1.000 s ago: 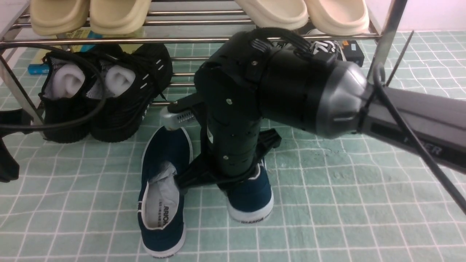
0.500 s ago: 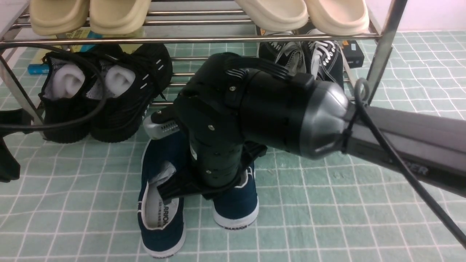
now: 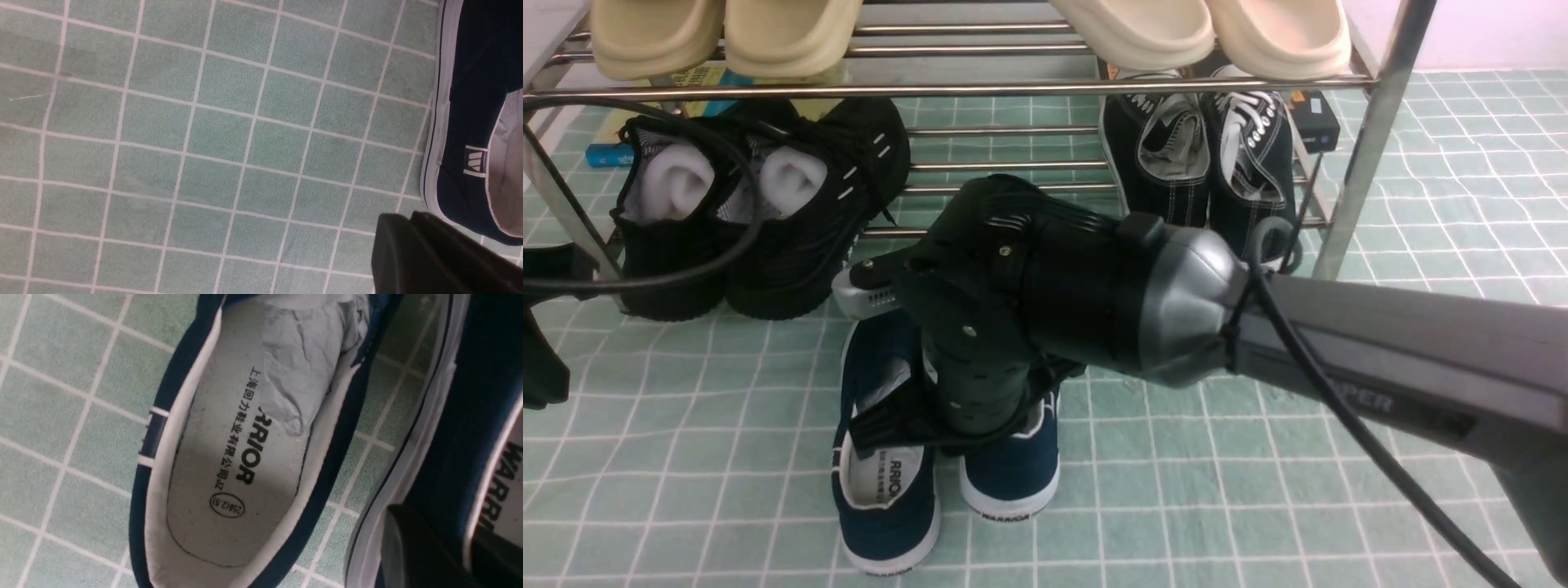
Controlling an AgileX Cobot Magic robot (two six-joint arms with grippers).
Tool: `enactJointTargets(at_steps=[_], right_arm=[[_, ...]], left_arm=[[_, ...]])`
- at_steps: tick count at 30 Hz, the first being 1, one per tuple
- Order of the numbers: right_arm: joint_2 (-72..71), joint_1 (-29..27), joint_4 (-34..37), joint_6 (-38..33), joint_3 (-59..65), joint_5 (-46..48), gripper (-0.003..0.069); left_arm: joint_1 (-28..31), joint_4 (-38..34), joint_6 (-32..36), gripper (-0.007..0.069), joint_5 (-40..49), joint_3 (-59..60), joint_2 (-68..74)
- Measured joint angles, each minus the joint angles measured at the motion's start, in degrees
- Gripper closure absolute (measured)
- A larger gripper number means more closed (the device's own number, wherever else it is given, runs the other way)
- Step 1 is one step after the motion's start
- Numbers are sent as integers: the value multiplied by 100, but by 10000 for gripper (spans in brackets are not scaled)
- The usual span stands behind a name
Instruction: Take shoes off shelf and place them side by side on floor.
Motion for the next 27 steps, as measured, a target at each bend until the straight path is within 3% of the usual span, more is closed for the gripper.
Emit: enactJointTargets(at_steps=[5,7,9,14,20,26,27], right_arm=[[0,0,1,20,-13,20,456],[0,0,39,14,-193,213,350],[0,0,44,-98,-451,561,293],[-31,0,44,-759,-1194,1138,256],[-341,-26,95,-1756,-1469,1211,312],[-1730,-295,356,-2443,-891,1248,561],[-1730,-303,356,-2443,-848,1248,561]], left_arm=[[0,0,0,566,0,0,0],[0,0,0,560,0,0,0],[0,0,0,557,0,0,0],[0,0,0,554,0,0,0],[4,0,0,550,0,0,0],[4,13,0,542,0,0,0],[4,13,0,541,0,0,0]])
